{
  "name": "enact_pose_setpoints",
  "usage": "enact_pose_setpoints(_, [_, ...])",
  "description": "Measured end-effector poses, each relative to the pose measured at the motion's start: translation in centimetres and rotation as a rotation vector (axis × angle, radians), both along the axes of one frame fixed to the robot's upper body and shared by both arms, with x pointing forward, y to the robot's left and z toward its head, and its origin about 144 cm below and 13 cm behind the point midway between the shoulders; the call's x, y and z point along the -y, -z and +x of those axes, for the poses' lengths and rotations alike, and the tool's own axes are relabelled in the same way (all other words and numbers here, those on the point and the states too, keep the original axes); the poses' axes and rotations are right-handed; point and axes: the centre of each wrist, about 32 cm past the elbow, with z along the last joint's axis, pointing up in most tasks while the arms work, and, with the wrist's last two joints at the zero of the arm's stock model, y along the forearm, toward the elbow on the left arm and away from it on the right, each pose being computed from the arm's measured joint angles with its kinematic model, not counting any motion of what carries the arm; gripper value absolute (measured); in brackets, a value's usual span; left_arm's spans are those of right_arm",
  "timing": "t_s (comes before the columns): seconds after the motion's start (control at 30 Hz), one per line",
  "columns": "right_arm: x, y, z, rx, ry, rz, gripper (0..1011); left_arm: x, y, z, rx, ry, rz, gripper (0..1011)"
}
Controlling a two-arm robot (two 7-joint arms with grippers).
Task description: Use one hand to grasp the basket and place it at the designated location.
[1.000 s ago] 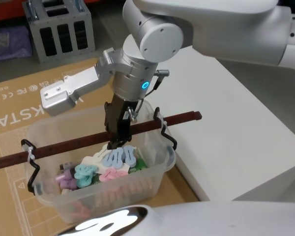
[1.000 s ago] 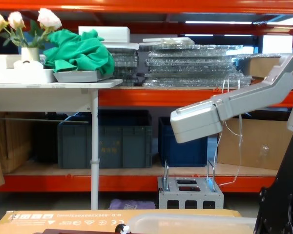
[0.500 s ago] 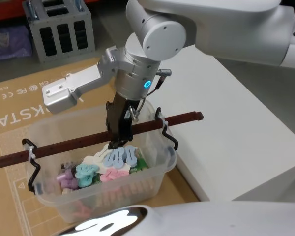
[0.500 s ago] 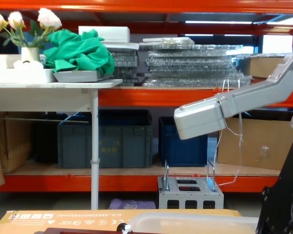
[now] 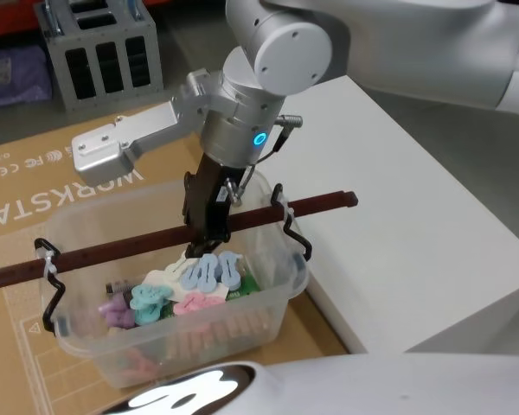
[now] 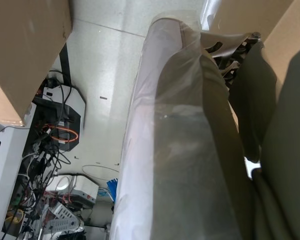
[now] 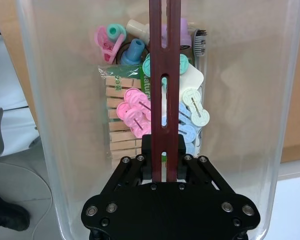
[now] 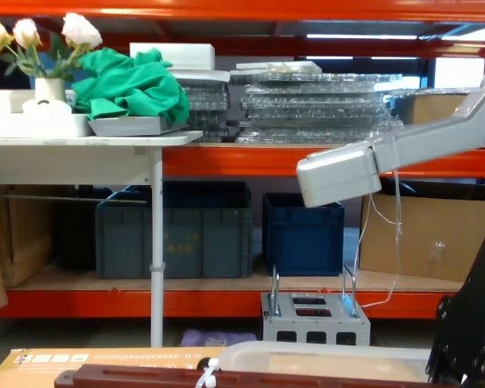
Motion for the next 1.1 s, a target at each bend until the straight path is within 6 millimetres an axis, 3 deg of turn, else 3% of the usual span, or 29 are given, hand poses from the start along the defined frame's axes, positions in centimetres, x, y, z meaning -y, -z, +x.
enact_pose_setpoints(0.63, [2.8, -3.4, 0.5, 0.0, 0.075, 0.092, 234, 0.0, 0.0, 0.0, 0.0, 0.0, 0.0, 0])
enact_pose_setpoints(1.1, [8.3, -7.6, 1.5, 0.024, 0.286, 0.146, 234, 0.0, 0.0, 0.0, 0.0, 0.0, 0.0, 0])
